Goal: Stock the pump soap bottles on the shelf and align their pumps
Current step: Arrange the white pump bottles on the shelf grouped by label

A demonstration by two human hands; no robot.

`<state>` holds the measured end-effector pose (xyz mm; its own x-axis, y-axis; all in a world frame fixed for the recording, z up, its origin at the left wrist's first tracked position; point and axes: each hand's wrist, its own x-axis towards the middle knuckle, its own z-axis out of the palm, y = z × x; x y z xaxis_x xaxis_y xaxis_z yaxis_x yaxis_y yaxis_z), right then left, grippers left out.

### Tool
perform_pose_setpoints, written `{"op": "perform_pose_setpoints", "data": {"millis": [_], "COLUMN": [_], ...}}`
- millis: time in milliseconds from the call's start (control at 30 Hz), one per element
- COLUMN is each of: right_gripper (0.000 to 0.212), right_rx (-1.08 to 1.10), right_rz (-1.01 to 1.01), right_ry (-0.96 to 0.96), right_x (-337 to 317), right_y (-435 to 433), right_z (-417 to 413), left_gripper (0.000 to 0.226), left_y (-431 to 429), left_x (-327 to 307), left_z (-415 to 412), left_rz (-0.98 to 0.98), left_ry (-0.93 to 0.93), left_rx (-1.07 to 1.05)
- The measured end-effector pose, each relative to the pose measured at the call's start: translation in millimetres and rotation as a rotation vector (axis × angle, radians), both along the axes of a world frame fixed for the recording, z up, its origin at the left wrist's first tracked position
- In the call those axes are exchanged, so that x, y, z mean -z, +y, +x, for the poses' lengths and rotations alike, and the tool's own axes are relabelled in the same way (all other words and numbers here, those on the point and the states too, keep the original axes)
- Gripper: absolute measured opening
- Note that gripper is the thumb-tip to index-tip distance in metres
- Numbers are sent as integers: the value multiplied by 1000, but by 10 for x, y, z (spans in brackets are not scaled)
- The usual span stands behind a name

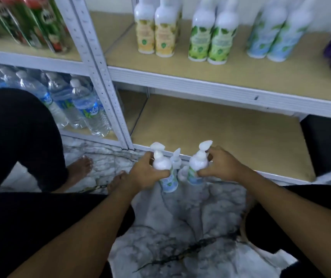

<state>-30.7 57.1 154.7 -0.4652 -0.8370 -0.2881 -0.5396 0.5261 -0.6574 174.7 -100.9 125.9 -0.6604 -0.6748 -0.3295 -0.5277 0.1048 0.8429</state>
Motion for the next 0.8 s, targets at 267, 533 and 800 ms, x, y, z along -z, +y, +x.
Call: {"op": "perform_pose_setpoints", "data": {"millis": [267, 533, 800], "right_gripper": [51, 52, 33], "right_rx": [237, 373, 659], "right_rz": [-293, -661, -753], "right_ry": [-305, -692, -834], "right_x": [-1478, -1982, -1757], "right_y": [210, 307, 235], "right_z": [-440, -563, -547], "left_gripper": [27, 57, 32], "left_y": [-65, 133, 368], "left_x": [-1438, -2102, -1975], "left_z": [-678, -1155, -1480], "left_rz": [43, 309, 466], "left_ry": [375, 620, 585], "left_rx": [16, 15, -79]}}
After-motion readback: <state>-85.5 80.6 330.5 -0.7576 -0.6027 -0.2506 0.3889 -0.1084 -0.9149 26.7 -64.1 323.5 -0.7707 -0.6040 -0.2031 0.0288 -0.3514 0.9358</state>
